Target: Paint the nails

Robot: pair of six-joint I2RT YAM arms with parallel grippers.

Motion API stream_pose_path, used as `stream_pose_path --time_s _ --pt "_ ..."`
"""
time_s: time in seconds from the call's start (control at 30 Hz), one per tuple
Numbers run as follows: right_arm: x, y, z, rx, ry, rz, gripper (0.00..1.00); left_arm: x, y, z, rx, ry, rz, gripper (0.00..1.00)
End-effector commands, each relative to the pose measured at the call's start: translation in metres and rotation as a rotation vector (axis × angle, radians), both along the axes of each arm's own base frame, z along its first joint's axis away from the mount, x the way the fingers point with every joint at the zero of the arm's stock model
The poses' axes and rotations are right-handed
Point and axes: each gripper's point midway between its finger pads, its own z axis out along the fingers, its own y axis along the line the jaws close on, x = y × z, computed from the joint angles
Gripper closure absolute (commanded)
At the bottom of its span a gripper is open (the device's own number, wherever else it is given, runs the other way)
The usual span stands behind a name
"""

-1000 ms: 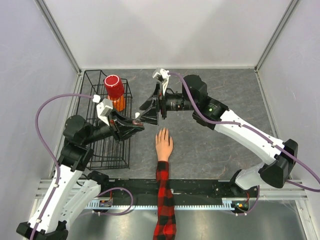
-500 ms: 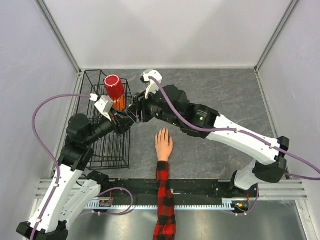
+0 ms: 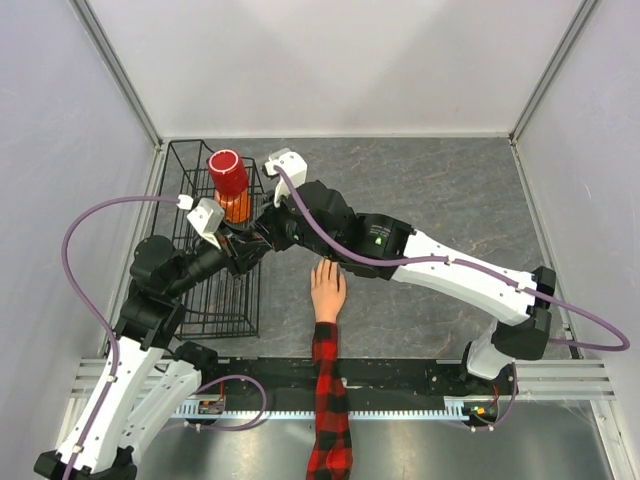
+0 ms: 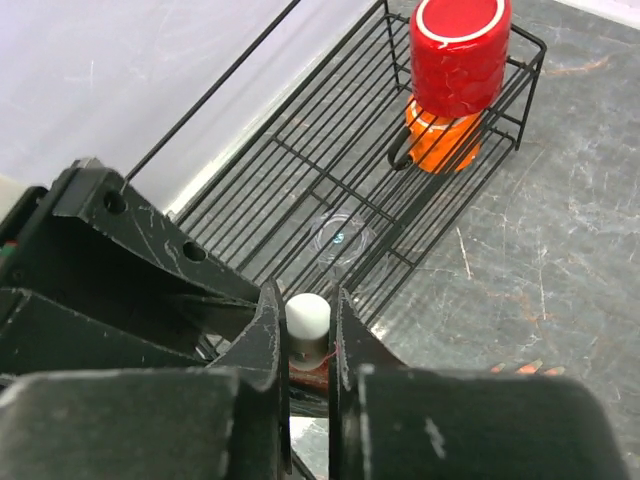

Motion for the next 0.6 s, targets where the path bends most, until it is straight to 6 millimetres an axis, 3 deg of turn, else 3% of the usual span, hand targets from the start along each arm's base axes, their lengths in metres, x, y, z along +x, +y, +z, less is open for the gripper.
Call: stream_pose_path --time_s 0.0,0.07,0.1,0.13,0.17,0.2,0.27,0.4,0.5,0.57 --pt "-0.004 -0.005 0.017 -0.014 -0.083 0.094 1.00 -0.031 -0.019 0.018 -0.034 -0.070 -0.210 0.98" --pt "-0.008 -0.010 0.020 0.000 -0.104 0.246 1.00 -0.065 -0.031 0.031 -0.073 -0.133 -0.418 0.98" --pt "-0.053 0.002 0.012 0.070 -0.053 0.574 1.00 -0.075 -0.034 0.026 -0.085 -0.130 -0.488 0.98" --pt "-0.059 -0.012 0.020 0.131 -0.071 0.711 1.00 -0.088 -0.036 0.030 -0.125 -0.089 -0.559 0.98" --pt "-0.079 -0.020 0.023 0.193 -0.057 0.847 1.00 -0.105 -0.036 0.041 -0.130 -0.178 -0.657 0.98" --pt "-0.108 -0.028 0.021 0.294 -0.074 1.050 1.00 -0.110 -0.037 0.038 -0.142 -0.172 -0.694 0.98" --pt "-0.118 -0.038 0.025 0.324 -0.054 1.115 1.00 -0.117 -0.038 0.040 -0.160 -0.124 -0.760 0.98" --pt "-0.114 -0.044 0.020 0.319 -0.056 1.092 1.00 -0.101 -0.042 0.038 -0.145 -0.080 -0.722 0.98" --pt "-0.096 -0.049 0.027 0.324 -0.051 0.994 1.00 -0.085 -0.043 0.035 -0.133 -0.032 -0.626 0.98" --pt "-0.070 -0.051 0.031 0.315 -0.059 0.859 0.98 -0.069 -0.042 0.035 -0.108 -0.081 -0.543 0.98"
